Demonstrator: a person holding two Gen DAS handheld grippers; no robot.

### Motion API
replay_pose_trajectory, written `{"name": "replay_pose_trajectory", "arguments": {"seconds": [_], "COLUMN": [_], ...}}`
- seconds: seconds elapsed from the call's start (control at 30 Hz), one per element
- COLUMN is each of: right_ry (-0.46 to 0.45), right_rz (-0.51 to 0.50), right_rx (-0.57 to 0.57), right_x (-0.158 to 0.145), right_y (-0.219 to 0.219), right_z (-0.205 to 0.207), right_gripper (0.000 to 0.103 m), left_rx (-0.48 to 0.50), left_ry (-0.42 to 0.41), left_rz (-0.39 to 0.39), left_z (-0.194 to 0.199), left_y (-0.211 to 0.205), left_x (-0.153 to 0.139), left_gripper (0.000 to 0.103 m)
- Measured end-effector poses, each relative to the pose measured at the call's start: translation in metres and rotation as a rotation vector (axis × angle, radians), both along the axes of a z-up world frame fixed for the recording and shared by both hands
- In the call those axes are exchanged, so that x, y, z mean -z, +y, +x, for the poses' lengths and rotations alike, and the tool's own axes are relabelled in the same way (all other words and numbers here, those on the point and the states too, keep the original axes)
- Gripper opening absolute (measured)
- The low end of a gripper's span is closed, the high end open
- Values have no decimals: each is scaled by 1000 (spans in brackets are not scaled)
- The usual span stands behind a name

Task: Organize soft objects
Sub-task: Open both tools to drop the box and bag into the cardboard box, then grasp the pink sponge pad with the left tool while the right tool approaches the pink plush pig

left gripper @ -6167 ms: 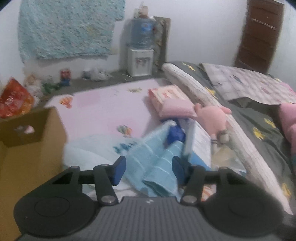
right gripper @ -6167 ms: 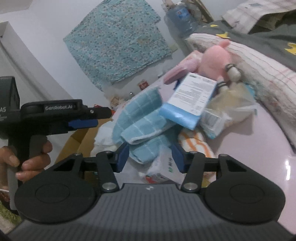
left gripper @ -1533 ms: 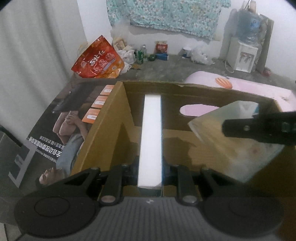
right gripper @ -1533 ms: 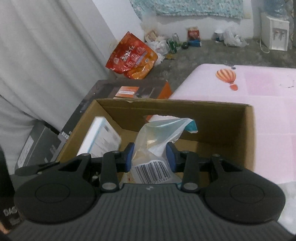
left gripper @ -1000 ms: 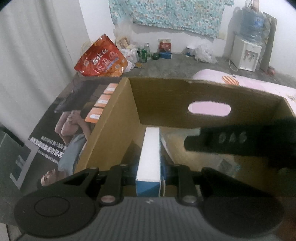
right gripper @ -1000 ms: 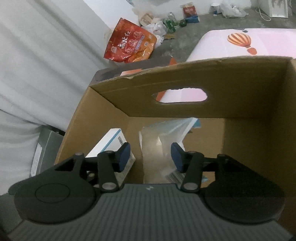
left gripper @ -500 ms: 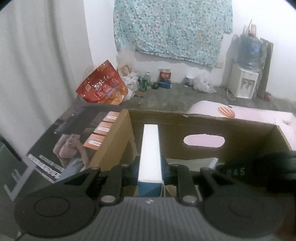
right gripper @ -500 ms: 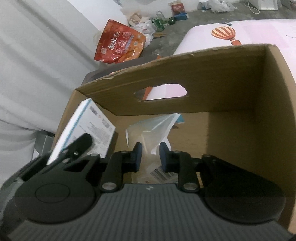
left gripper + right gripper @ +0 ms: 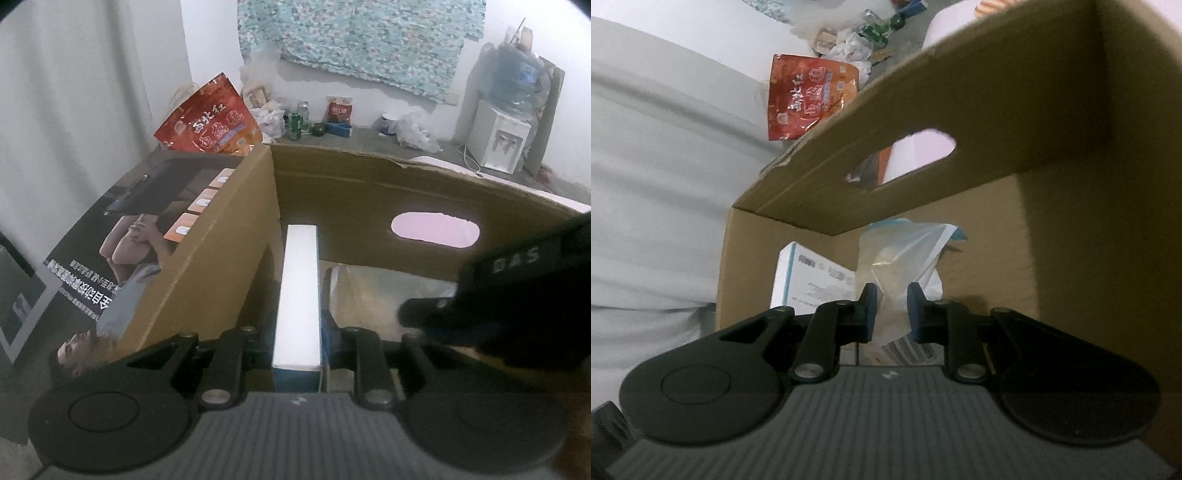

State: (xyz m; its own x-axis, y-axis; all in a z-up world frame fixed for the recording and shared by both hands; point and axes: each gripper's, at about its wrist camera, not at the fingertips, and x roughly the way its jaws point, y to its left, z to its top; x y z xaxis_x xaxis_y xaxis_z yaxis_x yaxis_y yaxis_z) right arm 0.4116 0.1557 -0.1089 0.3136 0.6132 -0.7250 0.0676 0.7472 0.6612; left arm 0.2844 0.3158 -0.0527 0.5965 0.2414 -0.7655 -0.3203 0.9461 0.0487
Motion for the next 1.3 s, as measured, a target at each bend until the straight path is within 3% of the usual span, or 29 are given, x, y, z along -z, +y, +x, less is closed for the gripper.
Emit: {"name": "replay_pose_trajectory", "arguments": {"seconds": [0.13, 0.3, 0.47, 0.67, 0.87, 1.03, 1.13, 1.3], "right_ry": [1, -49, -104, -167, -199, -257, -293, -342], "right_rz": [29, -21, -39, -16, 38, 71, 77, 91], "right_rx": [-13, -33, -34, -40, -95, -175, -199, -174], "right_x": [3, -12, -37, -75, -105, -120, -127, -140], "right_y": [3, -1, -16, -50, -78, -108, -144, -228], "right_z": [-3, -8, -13, -27, -50, -95, -129, -182], "right_gripper": [19, 31, 41, 41, 41, 39, 39, 41], "left_rx": [7, 28, 12, -14, -26, -12, 16, 120], "left_ry": [-12, -48, -77, -112, -154, -118, -109, -121], "left_rz": [-3, 22, 16, -10, -24, -72, -134, -152], "left_z": [-2, -8, -15, -36, -66, -81, -95, -131], "left_y": [-3, -13, -16, -13, -10, -12, -20, -58], "left_x": [-4, -15, -30, -57, -83, -86, -88, -103], "left_gripper": [32, 51, 55, 64, 64, 59, 57, 62]}}
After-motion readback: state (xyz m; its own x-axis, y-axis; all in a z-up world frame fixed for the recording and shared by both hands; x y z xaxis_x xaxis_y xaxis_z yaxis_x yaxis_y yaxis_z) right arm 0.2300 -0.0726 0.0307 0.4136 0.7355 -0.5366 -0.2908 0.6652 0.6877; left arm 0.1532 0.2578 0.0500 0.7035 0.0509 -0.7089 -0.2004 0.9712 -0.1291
